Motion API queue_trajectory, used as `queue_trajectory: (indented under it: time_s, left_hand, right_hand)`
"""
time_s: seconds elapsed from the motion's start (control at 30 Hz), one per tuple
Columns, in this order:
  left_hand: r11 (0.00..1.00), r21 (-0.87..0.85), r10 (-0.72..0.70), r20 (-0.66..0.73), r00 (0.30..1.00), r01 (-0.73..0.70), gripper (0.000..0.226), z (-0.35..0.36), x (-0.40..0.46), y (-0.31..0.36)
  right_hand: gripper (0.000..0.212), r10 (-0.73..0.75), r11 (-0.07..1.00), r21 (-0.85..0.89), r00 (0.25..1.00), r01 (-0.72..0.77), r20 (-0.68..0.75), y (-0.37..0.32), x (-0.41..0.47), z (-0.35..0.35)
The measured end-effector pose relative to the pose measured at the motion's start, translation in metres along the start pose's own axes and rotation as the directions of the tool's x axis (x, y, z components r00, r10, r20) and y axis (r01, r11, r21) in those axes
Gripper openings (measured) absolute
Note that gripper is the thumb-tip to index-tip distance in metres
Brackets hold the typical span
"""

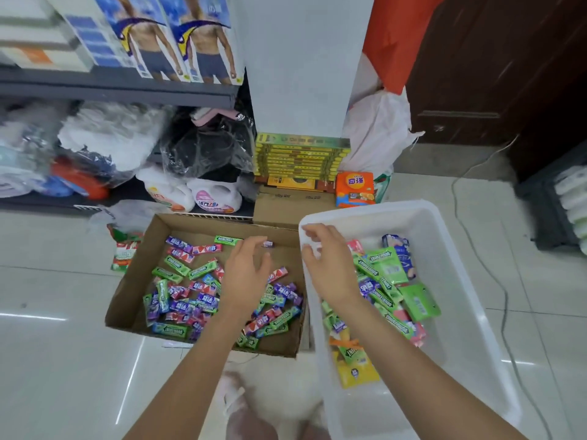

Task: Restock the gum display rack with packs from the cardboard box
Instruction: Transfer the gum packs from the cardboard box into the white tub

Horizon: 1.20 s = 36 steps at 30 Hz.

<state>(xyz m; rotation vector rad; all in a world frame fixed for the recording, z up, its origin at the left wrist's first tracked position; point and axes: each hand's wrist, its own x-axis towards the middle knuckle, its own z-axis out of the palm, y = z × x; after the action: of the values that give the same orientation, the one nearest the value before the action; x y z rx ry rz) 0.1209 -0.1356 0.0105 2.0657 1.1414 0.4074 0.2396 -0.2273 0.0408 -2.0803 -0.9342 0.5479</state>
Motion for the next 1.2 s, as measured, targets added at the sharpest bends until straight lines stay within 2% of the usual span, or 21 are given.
queue_trajectory:
  time_s: [0.13, 0.3, 0.4, 0.5, 0.67, 0.77, 0.93, 1.13, 1.2]
  left_hand:
    - [0.991, 0.052, -0.123, 0.031, 0.992, 0.121, 0.031, -0.032, 0.030, -0.065]
    - [0.974, 0.179, -0.167, 0.149, 0.975, 0.139, 0.030, -0.062, 0.069, -0.148]
    - [0.955, 0.289, -0.145, 0.274, 0.951, 0.062, 0.039, -0.073, 0.078, -0.192]
    - [0.932, 0.361, -0.129, 0.408, 0.904, -0.030, 0.049, -0.078, 0.076, -0.223]
    - [0.893, 0.418, -0.156, 0.631, 0.760, -0.165, 0.071, -0.080, 0.062, -0.253]
    - [0.856, 0.437, -0.093, 0.658, 0.747, -0.278, 0.071, -0.083, 0.048, -0.264]
    - [0.791, 0.481, -0.042, 0.660, 0.750, -0.378, 0.054, -0.084, 0.037, -0.269]
    - [0.801, 0.496, -0.051, 0.614, 0.787, -0.335, 0.048, -0.075, 0.035, -0.266]
    - [0.814, 0.488, -0.058, 0.608, 0.792, -0.315, 0.048, -0.071, 0.035, -0.265]
  right_hand:
    - [0.035, -0.029, 0.997, -0.063, 0.996, 0.034, 0.081, -0.028, 0.019, 0.059]
    - [0.039, 0.106, 0.978, -0.200, 0.957, -0.052, 0.271, -0.029, 0.042, 0.144]
    - [0.045, 0.208, 0.950, -0.297, 0.908, -0.098, 0.364, -0.022, 0.043, 0.187]
    - [0.054, 0.296, 0.934, -0.318, 0.855, -0.164, 0.426, -0.014, 0.037, 0.217]
    - [0.077, 0.389, 0.907, -0.368, 0.741, -0.205, 0.547, 0.000, 0.022, 0.245]
    - [0.073, 0.433, 0.867, -0.468, 0.726, -0.173, 0.534, 0.004, 0.013, 0.252]
    - [0.047, 0.374, 0.826, -0.559, 0.807, -0.067, 0.457, 0.005, 0.009, 0.258]
    - [0.043, 0.353, 0.771, -0.636, 0.811, 0.029, 0.466, 0.005, 0.010, 0.265]
    - [0.044, 0.377, 0.766, -0.643, 0.802, 0.012, 0.464, 0.005, 0.011, 0.264]
